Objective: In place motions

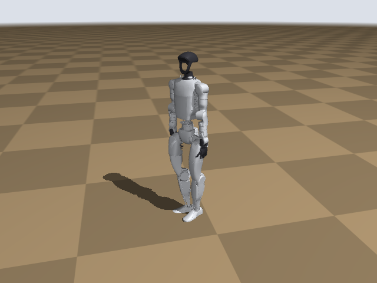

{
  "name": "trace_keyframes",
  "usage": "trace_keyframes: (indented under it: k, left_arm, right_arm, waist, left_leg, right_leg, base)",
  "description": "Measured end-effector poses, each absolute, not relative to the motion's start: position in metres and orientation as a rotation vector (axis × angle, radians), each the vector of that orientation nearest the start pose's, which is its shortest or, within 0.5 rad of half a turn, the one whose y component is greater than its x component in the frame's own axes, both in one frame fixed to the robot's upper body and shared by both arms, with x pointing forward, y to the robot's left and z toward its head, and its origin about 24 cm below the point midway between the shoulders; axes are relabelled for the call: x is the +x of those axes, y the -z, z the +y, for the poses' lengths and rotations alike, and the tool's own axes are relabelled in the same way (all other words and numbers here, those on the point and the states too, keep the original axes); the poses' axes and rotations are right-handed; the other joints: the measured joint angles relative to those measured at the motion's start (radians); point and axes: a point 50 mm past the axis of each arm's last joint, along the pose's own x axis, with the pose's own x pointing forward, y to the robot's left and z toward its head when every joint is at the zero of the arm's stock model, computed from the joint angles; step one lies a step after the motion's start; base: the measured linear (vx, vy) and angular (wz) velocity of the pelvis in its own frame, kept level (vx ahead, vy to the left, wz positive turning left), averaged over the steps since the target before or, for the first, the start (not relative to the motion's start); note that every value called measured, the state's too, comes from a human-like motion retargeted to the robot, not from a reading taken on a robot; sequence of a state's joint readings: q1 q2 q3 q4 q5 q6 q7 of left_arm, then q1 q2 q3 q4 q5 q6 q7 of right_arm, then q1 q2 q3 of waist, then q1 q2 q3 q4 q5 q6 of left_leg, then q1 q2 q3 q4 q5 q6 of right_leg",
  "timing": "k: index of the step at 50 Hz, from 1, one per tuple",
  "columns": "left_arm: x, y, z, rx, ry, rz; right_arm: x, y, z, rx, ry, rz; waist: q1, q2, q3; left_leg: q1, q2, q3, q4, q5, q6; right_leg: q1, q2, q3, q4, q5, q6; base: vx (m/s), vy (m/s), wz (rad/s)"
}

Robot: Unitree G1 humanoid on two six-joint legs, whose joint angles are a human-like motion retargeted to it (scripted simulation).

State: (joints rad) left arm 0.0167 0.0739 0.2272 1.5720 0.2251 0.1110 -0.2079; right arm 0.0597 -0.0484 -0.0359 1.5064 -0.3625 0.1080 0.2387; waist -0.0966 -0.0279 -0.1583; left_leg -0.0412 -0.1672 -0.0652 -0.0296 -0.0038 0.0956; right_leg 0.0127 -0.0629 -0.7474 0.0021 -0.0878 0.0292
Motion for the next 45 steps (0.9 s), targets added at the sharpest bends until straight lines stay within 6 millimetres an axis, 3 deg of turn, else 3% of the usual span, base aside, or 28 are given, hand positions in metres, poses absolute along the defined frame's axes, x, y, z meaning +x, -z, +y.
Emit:
trace_keyframes:
  k: [5, 13, 17, 22, 25, 29, 33, 38, 40, 42, 45]
  left_arm:
    - [-0.011, 0.18, 0.17, -0.125, 0.091, 1.7]
    - [-0.018, 0.178, 0.174, -0.092, 0.105, 1.748]
    - [-0.019, 0.178, 0.178, -0.055, 0.116, 1.758]
    - [-0.021, 0.177, 0.183, -0.034, 0.118, 1.763]
    - [-0.023, 0.176, 0.187, -0.017, 0.121, 1.775]
    - [-0.021, 0.175, 0.196, 0.029, 0.12, 1.784]
    - [-0.011, 0.175, 0.206, 0.074, 0.096, 1.764]
    - [0.015, 0.174, 0.214, 0.077, 0.048, 1.684]
    - [0.027, 0.174, 0.215, 0.066, 0.035, 1.644]
    - [0.039, 0.173, 0.216, 0.057, 0.023, 1.605]
    - [0.055, 0.173, 0.213, 0.05, 0.011, 1.553]
  right_arm:
    - [-0.012, 0.181, -0.164, -0.092, -0.358, 1.689]
    - [-0.009, 0.18, -0.175, -0.033, -0.287, 1.663]
    - [0.006, 0.18, -0.185, -0.087, -0.283, 1.616]
    - [0.04, 0.178, -0.187, -0.12, -0.311, 1.502]
    - [0.058, 0.176, -0.186, -0.114, -0.323, 1.435]
    - [0.065, 0.174, -0.19, -0.099, -0.299, 1.405]
    - [0.051, 0.175, -0.202, -0.064, -0.202, 1.461]
    - [0.009, 0.175, -0.217, 0.047, 0.024, 1.62]
    - [-0.011, 0.173, -0.22, 0.105, 0.12, 1.69]
    - [-0.031, 0.17, -0.22, 0.167, 0.202, 1.754]
    - [-0.055, 0.167, -0.213, 0.262, 0.297, 1.819]
  waist:
    - [0.083, -0.007, 0.001]
    - [0.06, -0.004, 0.003]
    - [0.024, 0.017, 0.015]
    - [-0.019, 0.049, 0.043]
    - [-0.046, 0.078, 0.054]
    - [-0.075, 0.114, 0.046]
    - [-0.071, 0.143, 0.029]
    - [-0.03, 0.145, -0.003]
    - [-0.018, 0.135, -0.016]
    - [-0.013, 0.112, -0.027]
    - [-0.014, 0.096, -0.037]
  left_leg:
    - [0.004, 0.009, 0.091, -0.006, -0.014, 0.006]
    - [0.001, 0.007, 0.144, -0.019, -0.01, 0.026]
    - [0.009, 0.026, 0.225, -0.037, -0.02, 0.022]
    - [0.017, 0.065, 0.385, -0.051, -0.052, 0.004]
    - [0.017, 0.103, 0.519, -0.052, -0.08, -0.02]
    - [0.01, 0.153, 0.712, -0.05, -0.118, -0.061]
    - [0.005, 0.204, 0.893, -0.045, -0.145, -0.099]
    - [0.007, 0.232, 1.057, -0.035, -0.169, -0.135]
    - [0.006, 0.232, 1.089, -0.026, -0.18, -0.145]
    - [0.009, 0.226, 1.12, -0.008, -0.188, -0.153]
    - [0.013, 0.241, 1.16, 0.024, -0.191, -0.161]
  right_leg:
    - [-0.021, -0.008, 0.09, 0.033, -0.005, 0.008]
    - [-0.071, -0.047, 0.123, 0.096, 0.002, 0.013]
    - [-0.128, -0.051, 0.191, 0.14, 0.026, 0.0]
    - [-0.195, -0.026, 0.279, 0.184, 0.0, -0.033]
    - [-0.205, -0.03, 0.202, 0.193, -0.026, -0.052]
    - [-0.184, -0.055, -0.007, 0.193, -0.059, -0.069]
    - [-0.125, -0.074, -0.295, 0.201, -0.093, -0.068]
    - [-0.033, -0.038, -0.61, 0.18, -0.102, -0.065]
    - [-0.022, -0.035, -0.648, 0.173, -0.083, -0.052]
    - [-0.049, -0.05, -0.589, 0.164, -0.03, -0.064]
    - [-0.067, -0.059, -0.545, 0.159, -0.032, -0.069]
  base:
    - [0.04, 0.02, -0.86]
    - [-0.06, 0.03, -0.21]
    - [-0.3, 0.13, -0.9]
    - [-0.44, 0.27, -1.98]
    - [-0.47, 0.38, -2.5]
    - [-0.41, 0.41, -2.57]
    - [-0.35, 0.41, -2.39]
    - [-0.23, 0.34, -2.0]
    - [-0.19, 0.31, -1.51]
    - [-0.19, 0.29, -1.19]
    - [-0.16, 0.23, -0.62]
